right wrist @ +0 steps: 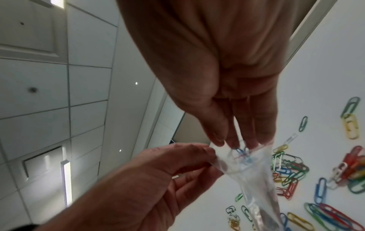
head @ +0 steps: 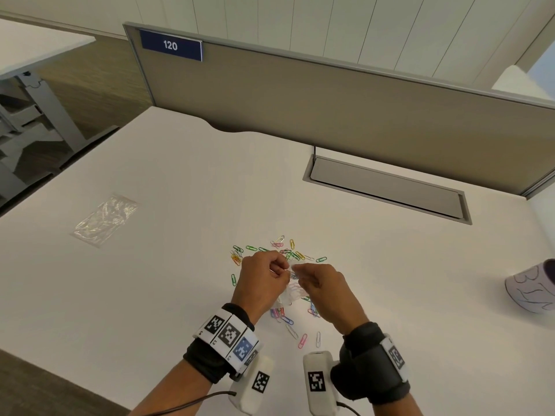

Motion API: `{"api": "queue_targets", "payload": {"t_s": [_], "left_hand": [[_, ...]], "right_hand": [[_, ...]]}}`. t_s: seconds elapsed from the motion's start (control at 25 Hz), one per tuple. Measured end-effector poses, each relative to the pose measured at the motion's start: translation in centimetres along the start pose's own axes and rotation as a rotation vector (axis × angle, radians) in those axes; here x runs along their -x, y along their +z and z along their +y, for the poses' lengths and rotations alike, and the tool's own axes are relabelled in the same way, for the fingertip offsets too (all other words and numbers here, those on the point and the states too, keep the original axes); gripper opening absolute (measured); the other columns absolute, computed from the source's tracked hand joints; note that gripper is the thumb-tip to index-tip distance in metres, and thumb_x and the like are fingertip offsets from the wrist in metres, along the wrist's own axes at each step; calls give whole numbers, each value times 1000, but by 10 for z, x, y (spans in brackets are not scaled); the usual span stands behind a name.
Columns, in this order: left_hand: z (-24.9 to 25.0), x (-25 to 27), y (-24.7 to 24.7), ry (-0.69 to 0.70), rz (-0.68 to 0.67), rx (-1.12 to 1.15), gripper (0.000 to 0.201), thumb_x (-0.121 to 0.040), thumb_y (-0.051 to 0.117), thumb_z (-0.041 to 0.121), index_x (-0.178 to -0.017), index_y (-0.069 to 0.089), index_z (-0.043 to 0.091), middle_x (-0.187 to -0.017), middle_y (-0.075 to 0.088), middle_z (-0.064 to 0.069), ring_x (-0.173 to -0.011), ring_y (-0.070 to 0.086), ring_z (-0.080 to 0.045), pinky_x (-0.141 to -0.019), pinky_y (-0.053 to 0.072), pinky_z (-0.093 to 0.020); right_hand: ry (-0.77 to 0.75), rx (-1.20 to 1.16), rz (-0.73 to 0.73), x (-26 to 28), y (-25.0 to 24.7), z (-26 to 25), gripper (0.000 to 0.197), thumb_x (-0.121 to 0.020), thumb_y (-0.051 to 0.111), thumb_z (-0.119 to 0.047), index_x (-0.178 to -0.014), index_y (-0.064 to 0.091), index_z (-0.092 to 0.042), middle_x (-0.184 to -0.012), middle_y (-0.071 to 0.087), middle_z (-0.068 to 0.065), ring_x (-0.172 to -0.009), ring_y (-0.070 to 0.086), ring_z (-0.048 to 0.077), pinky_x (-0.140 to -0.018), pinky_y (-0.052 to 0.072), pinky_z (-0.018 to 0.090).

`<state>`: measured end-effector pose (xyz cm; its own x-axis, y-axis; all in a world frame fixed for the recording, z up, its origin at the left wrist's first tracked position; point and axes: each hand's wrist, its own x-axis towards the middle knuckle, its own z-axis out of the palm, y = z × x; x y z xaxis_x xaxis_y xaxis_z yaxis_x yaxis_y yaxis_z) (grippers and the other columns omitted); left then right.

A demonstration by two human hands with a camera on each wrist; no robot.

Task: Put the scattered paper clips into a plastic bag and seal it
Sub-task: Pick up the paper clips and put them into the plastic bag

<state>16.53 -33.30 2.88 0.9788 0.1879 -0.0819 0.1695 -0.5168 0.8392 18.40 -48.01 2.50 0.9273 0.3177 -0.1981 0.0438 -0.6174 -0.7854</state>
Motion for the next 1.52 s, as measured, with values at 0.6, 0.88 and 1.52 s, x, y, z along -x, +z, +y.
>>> {"api": "queue_targets", "payload": {"t_s": [0.6, 0.88, 1.52], "left_hand": [[-3, -3, -5, 14, 33, 6, 6, -80, 69, 5, -86, 72, 7, -75, 71, -5, -61, 69, -9, -56, 54, -11], [-2, -3, -3, 15, 39, -7, 5, -79, 71, 6, -84, 72, 8, -74, 71, -5, -61, 68, -12, -55, 54, -12], [-5, -4, -3, -9, 49, -29, 18, -80, 67, 7, -96, 75, 9, -82, 73, -7, -63, 64, -10, -62, 50, -11]], "right_hand": [[198, 379, -118, -18, 21, 61, 63, -74, 77, -6, -126, 40, -6, -127, 43, 16, -107, 56, 34, -92, 51, 39], [-120, 541, -267, -48, 20, 62, 74, -72, 79, -20, -138, 46, -23, -154, 29, 1, -135, 25, 30, -105, 41, 44], [-25, 291, 86, -28, 20, 82, 11, -84, 67, -13, -90, 76, -10, -85, 71, 5, -79, 63, 22, -73, 51, 26]]}}
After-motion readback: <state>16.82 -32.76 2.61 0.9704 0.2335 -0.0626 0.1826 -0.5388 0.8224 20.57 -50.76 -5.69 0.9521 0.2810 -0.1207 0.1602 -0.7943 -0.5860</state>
